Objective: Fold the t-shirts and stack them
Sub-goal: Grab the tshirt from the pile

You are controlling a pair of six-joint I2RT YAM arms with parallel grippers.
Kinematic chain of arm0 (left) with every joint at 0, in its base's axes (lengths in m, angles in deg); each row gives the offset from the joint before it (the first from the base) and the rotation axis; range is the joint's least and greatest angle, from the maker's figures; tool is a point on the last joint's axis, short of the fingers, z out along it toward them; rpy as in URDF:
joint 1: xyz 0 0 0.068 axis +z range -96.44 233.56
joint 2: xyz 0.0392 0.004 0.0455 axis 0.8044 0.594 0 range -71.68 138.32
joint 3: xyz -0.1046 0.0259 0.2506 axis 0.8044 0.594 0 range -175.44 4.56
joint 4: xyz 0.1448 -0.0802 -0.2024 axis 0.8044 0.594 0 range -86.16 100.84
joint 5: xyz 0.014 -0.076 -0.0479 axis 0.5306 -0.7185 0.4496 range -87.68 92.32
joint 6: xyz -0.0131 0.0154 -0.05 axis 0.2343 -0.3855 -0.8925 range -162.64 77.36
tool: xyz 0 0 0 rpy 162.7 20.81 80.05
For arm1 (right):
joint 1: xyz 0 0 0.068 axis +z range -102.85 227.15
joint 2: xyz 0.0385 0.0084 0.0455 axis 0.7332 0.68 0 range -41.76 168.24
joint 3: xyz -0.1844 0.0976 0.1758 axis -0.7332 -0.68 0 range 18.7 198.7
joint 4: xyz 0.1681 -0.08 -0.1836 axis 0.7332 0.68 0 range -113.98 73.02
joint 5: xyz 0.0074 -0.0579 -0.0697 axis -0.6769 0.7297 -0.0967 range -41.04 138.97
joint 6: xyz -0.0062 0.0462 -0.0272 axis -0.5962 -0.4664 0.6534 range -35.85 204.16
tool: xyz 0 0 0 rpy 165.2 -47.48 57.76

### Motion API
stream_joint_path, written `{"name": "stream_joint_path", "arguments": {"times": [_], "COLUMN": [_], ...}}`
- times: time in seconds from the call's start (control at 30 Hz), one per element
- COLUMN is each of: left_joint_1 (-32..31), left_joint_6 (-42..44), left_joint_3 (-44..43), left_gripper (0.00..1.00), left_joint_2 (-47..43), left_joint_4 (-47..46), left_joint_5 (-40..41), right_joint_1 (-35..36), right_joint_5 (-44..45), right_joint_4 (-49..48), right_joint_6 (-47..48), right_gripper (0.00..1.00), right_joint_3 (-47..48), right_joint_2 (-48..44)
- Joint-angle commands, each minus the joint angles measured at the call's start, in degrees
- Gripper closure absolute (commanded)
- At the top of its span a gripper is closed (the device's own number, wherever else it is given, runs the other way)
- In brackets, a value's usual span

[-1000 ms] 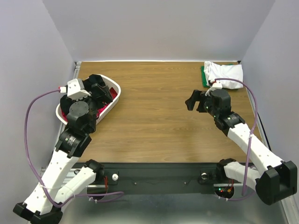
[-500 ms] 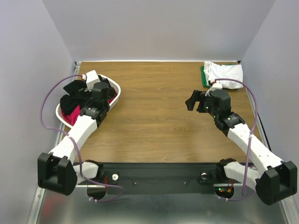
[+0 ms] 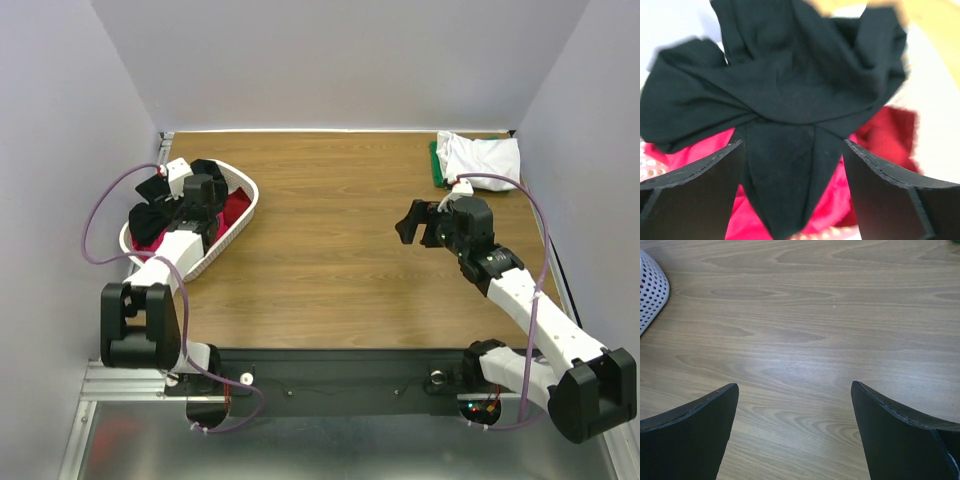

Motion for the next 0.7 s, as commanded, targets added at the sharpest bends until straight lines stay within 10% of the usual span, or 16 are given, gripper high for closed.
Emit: {"name": "stream_joint_path", "arguments": {"times": [0.0,0.23,0.67], "left_joint_1": [1.8,3.5,3.7], "left_joint_6": [1.9,3.8,1.9], "left_joint_3": [-1.5,-4.0,-7.0], "left_gripper": [0.16,0.24,1.0], "left_joint_2": [4.0,10.5,4.4], "left_joint_4": [-3.2,-4.9,-2.9], "left_joint_5": [-1.2,-2.8,-1.8], "right_joint_1": [-0.2,-0.2,-0.2], "right_joint_5": [-1.4,-1.6,-2.9], "right_joint_4": [-1.8,-1.8,-1.8], "right_joint_6": [1.1,1.3,1.4], "right_gripper": [0.0,0.0,0.0], "right_joint_3": [-0.2,-0.3,0.2], "right_joint_2": [-0.9,-1.6,-0.4]}}
